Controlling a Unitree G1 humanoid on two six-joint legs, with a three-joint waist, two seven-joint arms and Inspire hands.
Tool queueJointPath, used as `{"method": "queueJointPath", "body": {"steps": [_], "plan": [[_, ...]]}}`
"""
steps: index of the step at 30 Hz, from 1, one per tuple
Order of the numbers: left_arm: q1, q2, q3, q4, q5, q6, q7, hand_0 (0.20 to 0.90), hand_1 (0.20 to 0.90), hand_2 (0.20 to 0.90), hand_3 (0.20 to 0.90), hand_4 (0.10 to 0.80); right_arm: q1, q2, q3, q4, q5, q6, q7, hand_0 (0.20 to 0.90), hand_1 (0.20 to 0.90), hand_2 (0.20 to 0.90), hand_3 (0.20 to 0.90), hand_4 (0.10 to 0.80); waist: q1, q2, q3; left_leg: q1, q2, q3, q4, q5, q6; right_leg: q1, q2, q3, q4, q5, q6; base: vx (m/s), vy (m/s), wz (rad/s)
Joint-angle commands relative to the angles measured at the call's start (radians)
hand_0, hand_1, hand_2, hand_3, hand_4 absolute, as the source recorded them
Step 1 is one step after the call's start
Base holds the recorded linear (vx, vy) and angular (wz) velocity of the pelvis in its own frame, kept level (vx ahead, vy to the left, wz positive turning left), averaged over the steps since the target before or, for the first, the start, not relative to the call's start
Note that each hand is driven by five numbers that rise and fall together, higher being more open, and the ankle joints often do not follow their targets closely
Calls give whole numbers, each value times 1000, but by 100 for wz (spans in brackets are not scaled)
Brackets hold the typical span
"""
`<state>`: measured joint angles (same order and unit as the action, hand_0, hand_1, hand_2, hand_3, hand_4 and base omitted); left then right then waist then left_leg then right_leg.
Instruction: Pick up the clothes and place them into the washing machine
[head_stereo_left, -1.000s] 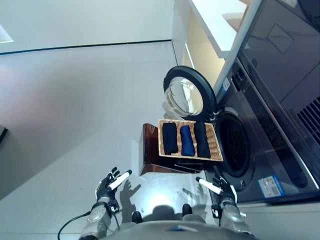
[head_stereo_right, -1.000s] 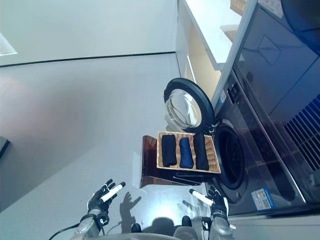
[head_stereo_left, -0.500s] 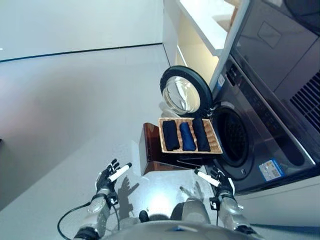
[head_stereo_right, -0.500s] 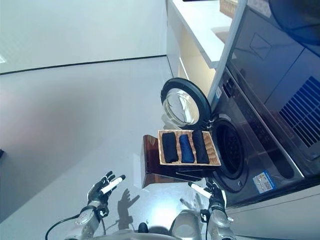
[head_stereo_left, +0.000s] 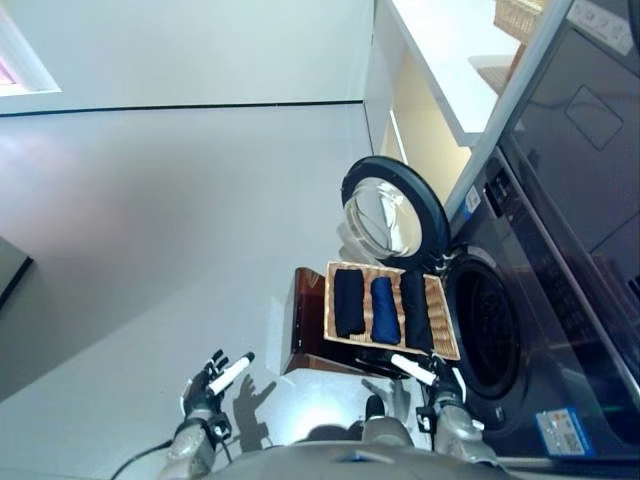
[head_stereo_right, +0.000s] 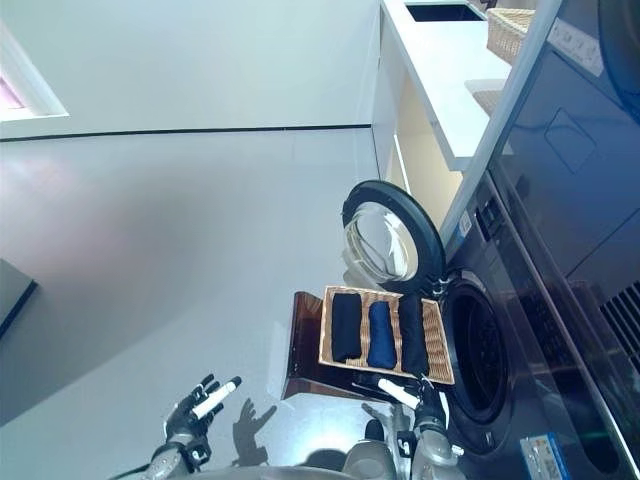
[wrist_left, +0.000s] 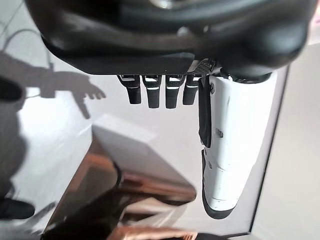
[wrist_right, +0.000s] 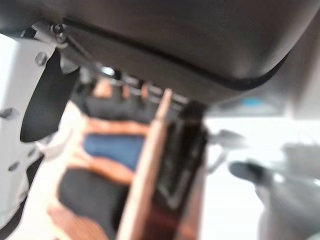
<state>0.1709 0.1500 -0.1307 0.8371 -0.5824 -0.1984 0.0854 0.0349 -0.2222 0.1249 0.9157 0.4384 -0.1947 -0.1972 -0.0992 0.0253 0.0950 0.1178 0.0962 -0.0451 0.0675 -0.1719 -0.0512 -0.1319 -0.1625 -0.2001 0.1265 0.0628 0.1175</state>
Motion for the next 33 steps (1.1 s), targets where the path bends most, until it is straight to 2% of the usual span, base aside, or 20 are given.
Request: {"method": "queueJointPath", "body": {"steps": [1,2,5,7,9,11,12,13,14,16,17,18,20,22,24,26,28,29,31,33], "plan": [[-59,52,38,-68,-20,-69,8,900,900,900,900,800,-84,4,9,-44,-14,-55,-12,900,900,900,900,800,4,-31,7,179,-52,24,-3,-17,-3,-109,-32,-37,-20,137,60,117,-167,0],[-67,49,35,-70,-31,-75,13,900,900,900,900,800,-101,-2,13,-34,-11,-57,-18,900,900,900,900,800,6,-27,10,159,-41,24,16,12,-14,-109,-20,-36,-18,130,54,65,-141,-4],[-95,42,25,-73,-52,-83,23,900,900,900,900,800,-132,-6,18,-30,0,-69,-35,900,900,900,900,800,6,-22,14,136,-25,22,30,32,-25,-121,-9,-35,-10,122,46,53,-105,-2],[-111,34,11,-65,-42,-83,21,900,900,900,900,800,-141,-15,25,-11,2,-72,-33,900,900,900,900,800,6,-4,1,143,5,25,26,84,-44,-114,25,-52,-10,85,24,170,-164,9],[-121,31,7,-55,-47,-83,26,900,900,900,900,800,-148,-16,29,1,2,-71,-35,900,900,900,900,800,6,2,0,137,12,24,36,109,-50,-117,34,-52,-3,77,17,112,-109,11],[-137,30,-3,-49,-44,-87,35,900,900,900,900,800,-145,-15,33,6,10,-74,-30,900,900,900,900,800,2,9,3,105,35,24,117,189,-66,-107,58,-46,9,40,-11,145,-170,-2],[-143,30,-10,-54,-48,-84,32,900,900,900,900,800,-140,-14,33,23,14,-76,-32,900,900,900,900,800,7,-4,11,48,41,23,242,256,-67,-71,74,-31,3,14,-38,143,-179,2],[-143,30,-10,-54,-48,-84,32,900,900,900,900,800,-140,-14,33,23,14,-76,-32,900,900,900,900,800,7,-3,12,46,42,21,246,254,-68,-71,75,-32,3,14,-39,207,-285,7],[-149,31,-24,-63,-48,-81,30,900,900,900,900,800,-135,-22,30,39,15,-78,-34,900,900,900,900,800,29,-36,38,-45,12,1,427,308,-61,-13,83,-8,-15,-1,-69,109,-165,4],[-153,30,-32,-66,-47,-79,29,900,900,900,900,800,-138,-27,25,51,17,-80,-38,900,900,900,900,800,37,-52,50,-89,-1,1,504,310,-56,7,78,-4,-22,-2,-76,170,-188,-5],[-157,28,-38,-67,-54,-76,31,900,900,900,900,800,-137,-32,15,51,23,-82,-49,900,900,900,900,800,43,-63,55,-135,53,69,483,313,-39,34,80,-6,-33,-21,-77,255,-152,-20],[-160,26,-42,-66,-56,-75,30,900,900,900,900,800,-137,-31,12,49,29,-85,-52,900,900,900,900,800,53,-71,59,-180,66,85,461,291,-30,51,78,5,-39,-31,-74,292,-84,-24],[-162,29,-45,-67,-55,-77,39,900,900,900,900,800,-137,-35,8,50,40,-91,-60,900,900,900,900,800,77,-87,69,-263,58,77,407,247,-12,88,77,31,-56,-44,-67,226,3,-10],[-166,31,-48,-60,-58,-81,49,900,900,900,900,800,-151,-39,13,64,38,-92,-67,900,900,900,900,800,98,-79,77,-312,59,59,297,231,-15,112,81,55,-58,-70,-58,261,103,-10],[-162,29,-51,-54,-60,-83,47,900,900,900,900,800,-153,-44,13,69,31,-91,-68,900,900,900,900,800,117,-64,80,-344,73,42,136,263,-32,148,83,79,-66,-92,-46,309,171,-31],[-158,28,-54,-45,-57,-79,43,900,900,900,900,800,-151,-45,10,60,27,-93,-78,900,900,900,900,800,128,-43,79,-387,88,68,32,357,-60,193,88,88,-83,-115,-36,294,173,-25],[-155,28,-54,-41,-56,-79,44,900,900,900,900,800,-152,-41,6,50,31,-94,-81,900,900,900,900,800,139,-36,79,-398,86,81,39,362,-64,212,82,104,-75,-131,-31,237,165,-23],[-156,30,-50,-37,-52,-81,44,900,900,900,900,800,-153,-35,8,52,28,-92,-73,900,900,900,900,800,142,-31,74,-392,79,74,59,337,-57,228,75,119,-69,-148,-23,231,187,-25],[-156,31,-51,-35,-55,-79,39,900,900,900,900,800,-155,-27,7,63,26,-87,-73,900,900,900,900,800,143,-33,61,-402,43,82,111,291,-42,265,35,131,-65,-150,-6,249,204,-42],[-159,40,-41,-41,-63,-83,38,900,900,900,900,800,-168,-11,9,69,31,-81,-69,900,900,900,900,800,144,-36,51,-390,30,102,128,260,-25,264,7,149,-56,-138,8,210,183,-44]]}}
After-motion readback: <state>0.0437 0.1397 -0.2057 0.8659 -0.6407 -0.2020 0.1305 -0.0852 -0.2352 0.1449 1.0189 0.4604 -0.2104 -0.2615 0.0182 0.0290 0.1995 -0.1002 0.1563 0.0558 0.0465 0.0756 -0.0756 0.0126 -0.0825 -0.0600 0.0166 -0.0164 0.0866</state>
